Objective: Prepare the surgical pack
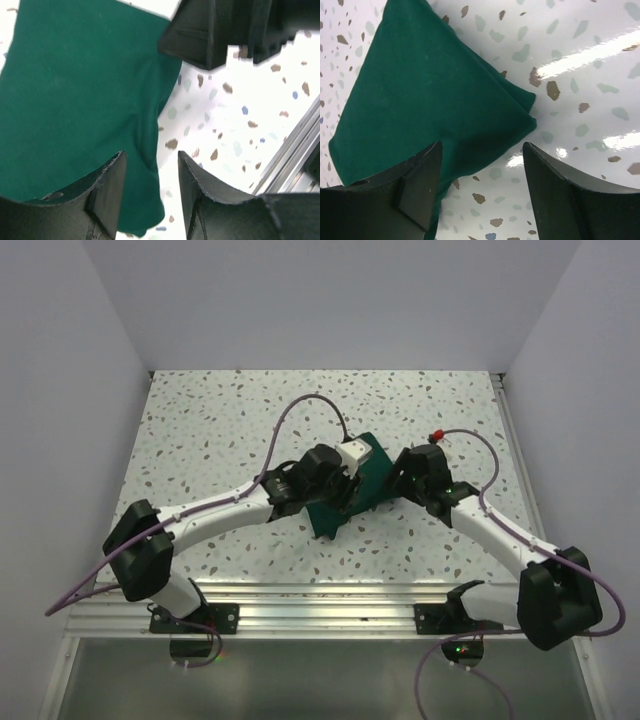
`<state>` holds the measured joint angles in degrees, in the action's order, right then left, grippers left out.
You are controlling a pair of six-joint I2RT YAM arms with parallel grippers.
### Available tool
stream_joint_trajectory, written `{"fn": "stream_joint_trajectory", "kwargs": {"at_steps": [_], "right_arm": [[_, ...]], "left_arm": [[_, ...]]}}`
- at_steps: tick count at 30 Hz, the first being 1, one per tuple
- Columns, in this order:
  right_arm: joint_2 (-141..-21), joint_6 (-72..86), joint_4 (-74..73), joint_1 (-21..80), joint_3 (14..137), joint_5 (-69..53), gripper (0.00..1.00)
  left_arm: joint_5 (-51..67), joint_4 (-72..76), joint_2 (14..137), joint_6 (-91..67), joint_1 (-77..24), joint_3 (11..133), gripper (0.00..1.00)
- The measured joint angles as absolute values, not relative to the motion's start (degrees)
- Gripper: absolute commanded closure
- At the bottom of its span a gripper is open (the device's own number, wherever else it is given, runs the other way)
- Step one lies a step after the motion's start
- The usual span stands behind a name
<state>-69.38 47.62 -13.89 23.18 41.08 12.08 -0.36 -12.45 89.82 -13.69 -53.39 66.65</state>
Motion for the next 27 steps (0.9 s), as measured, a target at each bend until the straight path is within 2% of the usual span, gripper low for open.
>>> {"fn": "stream_joint_trajectory", "kwargs": {"at_steps": [6,7,10,14,17,21,27], "right_arm": [[-74.2,46.2,-11.1,23.2,42.5,8.9,0.36],[-75.1,45.9,-10.8,23.2,42.6,8.8,0.41],[-77.1,45.3,-10.7,23.2,43.0,8.8,0.45],[-79.4,44.8,-10.6,22.8,43.6,8.8,0.50],[-81.0,44.0,-10.5,22.4,44.2,9.1,0.50],[-81.4,42.1,-10.0,21.0,44.3,8.7,0.50],[-82.6,38.2,-9.7,19.3,45.7,7.8,0.49]], "left_arm": [[2.7,-8.2,88.1,-12.9,-53.4,58.0,0.56],[3.1,-7.7,88.1,-12.9,-53.4,56.9,0.57],[4.2,-5.2,88.1,-12.9,-53.4,54.2,0.61],[4.4,-3.3,88.1,-12.5,-53.4,52.8,0.80],[4.1,-2.6,88.1,-12.2,-53.4,52.5,0.89],[2.9,-2.3,88.1,-11.6,-53.4,51.0,0.94],[1.2,-2.9,88.4,-11.4,-53.4,49.6,0.94]]}}
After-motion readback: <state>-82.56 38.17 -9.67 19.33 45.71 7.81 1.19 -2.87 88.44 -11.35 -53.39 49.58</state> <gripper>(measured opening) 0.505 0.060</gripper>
